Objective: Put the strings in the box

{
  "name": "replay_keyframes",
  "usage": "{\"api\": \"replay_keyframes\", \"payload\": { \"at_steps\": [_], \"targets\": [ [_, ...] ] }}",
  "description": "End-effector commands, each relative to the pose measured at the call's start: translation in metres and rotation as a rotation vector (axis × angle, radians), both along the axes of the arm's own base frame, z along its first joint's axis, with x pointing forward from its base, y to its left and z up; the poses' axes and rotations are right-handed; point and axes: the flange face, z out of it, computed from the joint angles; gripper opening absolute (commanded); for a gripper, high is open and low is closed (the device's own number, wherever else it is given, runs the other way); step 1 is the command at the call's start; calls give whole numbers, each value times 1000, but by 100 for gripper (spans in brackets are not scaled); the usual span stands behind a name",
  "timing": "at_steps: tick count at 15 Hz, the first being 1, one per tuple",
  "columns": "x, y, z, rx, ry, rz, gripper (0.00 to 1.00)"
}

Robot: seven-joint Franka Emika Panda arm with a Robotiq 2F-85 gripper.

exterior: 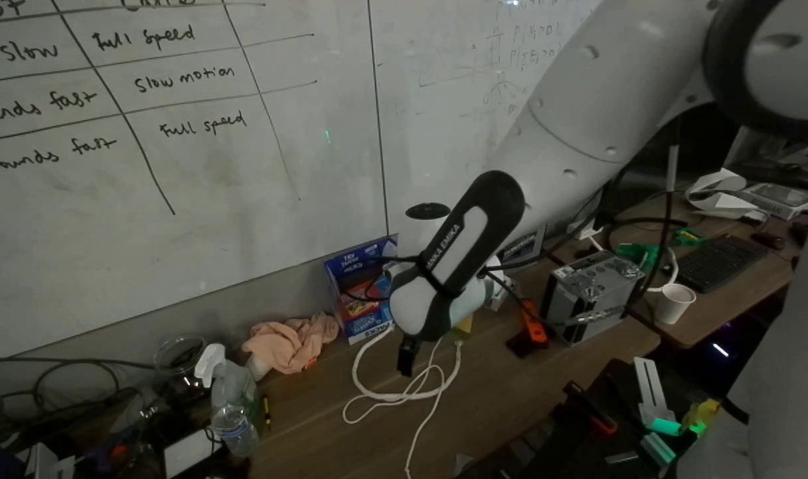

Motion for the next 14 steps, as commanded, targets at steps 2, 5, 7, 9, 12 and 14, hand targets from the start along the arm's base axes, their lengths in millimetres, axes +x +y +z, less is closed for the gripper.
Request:
{"api": "replay_keyframes", "payload": {
  "at_steps": [2, 5, 7, 9, 12, 14],
  "targets": [
    [36, 1, -57, -12, 5, 84, 100],
    [43, -1, -91, -26, 20, 140, 100],
    [45, -5, -114, -35, -19, 111, 100],
    [47, -7, -132, -27, -49, 80, 100],
    [46, -9, -158, -28, -88, 51, 100],
    [46, -9, -175, -36, -96, 49, 100]
  ]
}}
